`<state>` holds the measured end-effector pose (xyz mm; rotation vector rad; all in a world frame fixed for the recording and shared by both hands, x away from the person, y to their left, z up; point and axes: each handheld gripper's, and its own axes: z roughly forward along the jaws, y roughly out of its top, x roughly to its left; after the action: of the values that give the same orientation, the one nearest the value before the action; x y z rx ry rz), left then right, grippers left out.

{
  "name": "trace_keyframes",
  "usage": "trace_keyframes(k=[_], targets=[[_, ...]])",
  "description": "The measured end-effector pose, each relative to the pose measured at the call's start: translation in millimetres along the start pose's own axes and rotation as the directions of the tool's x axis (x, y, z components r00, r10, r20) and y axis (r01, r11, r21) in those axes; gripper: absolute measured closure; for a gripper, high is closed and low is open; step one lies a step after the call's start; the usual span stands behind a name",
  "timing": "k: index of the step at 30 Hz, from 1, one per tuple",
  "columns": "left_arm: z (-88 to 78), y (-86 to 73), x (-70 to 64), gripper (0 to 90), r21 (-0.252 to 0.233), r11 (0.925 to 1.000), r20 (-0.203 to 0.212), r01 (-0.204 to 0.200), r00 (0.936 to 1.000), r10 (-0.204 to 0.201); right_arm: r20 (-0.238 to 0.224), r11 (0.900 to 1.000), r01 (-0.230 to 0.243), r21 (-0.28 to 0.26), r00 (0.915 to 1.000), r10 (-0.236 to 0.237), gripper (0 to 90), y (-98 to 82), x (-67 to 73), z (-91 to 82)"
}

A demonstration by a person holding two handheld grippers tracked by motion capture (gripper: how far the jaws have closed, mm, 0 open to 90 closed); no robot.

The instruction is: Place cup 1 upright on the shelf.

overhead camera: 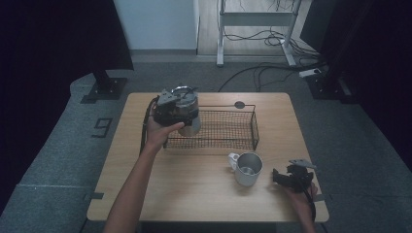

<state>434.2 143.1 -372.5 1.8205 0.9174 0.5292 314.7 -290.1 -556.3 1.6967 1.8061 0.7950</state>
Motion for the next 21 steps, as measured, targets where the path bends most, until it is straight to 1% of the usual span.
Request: trace_keyframes(k=[4, 11, 16, 21], targets=[[3.0, -0.6, 3.2, 4.1, 0.004, 1.0000, -0.007, 0.003, 1.0000, -0.003, -0.001, 1.000, 0.000, 0.000, 1.0000, 0.000, 6.4, 0.0, -0.1, -0.1], [10.0, -2.1, 11.7, 4.1, 0.009, 0.9997, -0.021, 0.021, 0.9996, -0.021, 0.000, 1.000, 0.001, -0.001, 1.0000, -0.001, 6.7, -0.1, -0.3, -0.2], [13.7, -1.8, 14.3, 4.1, 0.016, 0.9997, -0.035, 0.017, 0.9993, -0.016, 0.001, 1.000, 0.000, -0.001, 1.0000, 0.000, 7.0, -0.1, -0.3, -0.2], [18.9, -3.8, 16.8, 4.1, 0.021, 0.9997, -0.040, 0.015, 0.9991, -0.014, 0.002, 1.000, -0.001, -0.002, 1.0000, 0.001, 7.2, -0.1, -0.3, -0.3]])
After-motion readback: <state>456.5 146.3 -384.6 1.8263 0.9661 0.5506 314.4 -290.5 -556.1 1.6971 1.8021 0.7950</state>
